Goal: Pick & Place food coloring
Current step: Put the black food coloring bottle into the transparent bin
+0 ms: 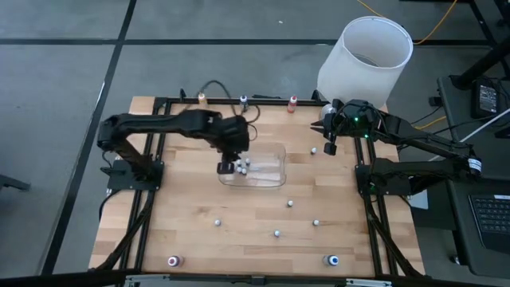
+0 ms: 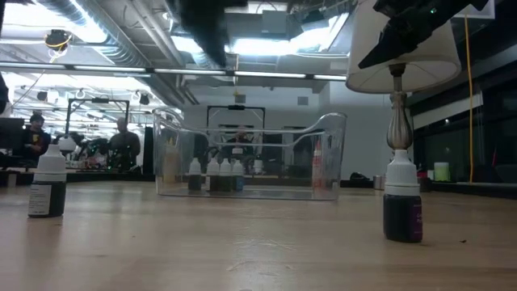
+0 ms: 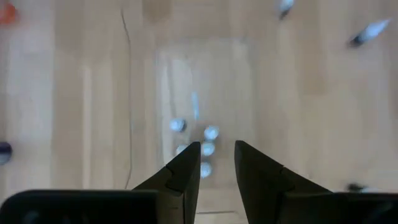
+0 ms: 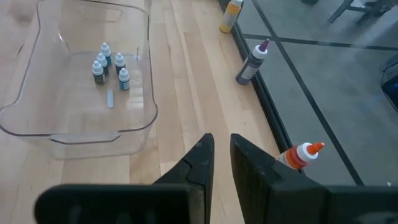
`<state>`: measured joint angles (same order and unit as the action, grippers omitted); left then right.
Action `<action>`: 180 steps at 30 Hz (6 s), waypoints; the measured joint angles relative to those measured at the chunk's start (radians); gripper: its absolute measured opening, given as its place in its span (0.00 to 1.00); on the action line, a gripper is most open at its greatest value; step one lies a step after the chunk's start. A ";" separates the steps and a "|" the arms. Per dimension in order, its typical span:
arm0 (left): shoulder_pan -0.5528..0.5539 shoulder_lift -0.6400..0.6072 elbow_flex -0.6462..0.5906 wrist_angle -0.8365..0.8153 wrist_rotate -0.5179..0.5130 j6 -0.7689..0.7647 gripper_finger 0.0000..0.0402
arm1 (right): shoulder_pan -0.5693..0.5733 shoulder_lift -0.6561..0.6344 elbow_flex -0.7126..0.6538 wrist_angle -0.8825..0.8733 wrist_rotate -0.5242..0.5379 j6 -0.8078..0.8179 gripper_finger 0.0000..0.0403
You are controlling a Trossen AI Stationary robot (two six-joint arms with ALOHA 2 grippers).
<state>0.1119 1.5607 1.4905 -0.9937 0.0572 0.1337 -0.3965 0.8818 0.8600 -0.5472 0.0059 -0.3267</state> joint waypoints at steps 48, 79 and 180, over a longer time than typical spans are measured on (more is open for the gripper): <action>-0.621 0.072 -0.459 0.371 -0.134 -0.845 0.58 | 0.000 0.000 0.000 -0.006 0.000 -0.004 0.14; -0.629 0.181 -0.459 0.434 -0.054 -0.846 0.25 | 0.000 0.000 0.000 -0.008 0.000 -0.072 0.14; -0.050 0.272 -0.146 0.207 0.029 -0.143 0.18 | 0.000 0.092 0.000 -0.025 -0.049 -0.072 0.14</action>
<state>0.0623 1.8328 1.3441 -0.7872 0.0867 -0.0097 -0.3965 0.9737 0.8600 -0.5720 -0.0429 -0.3985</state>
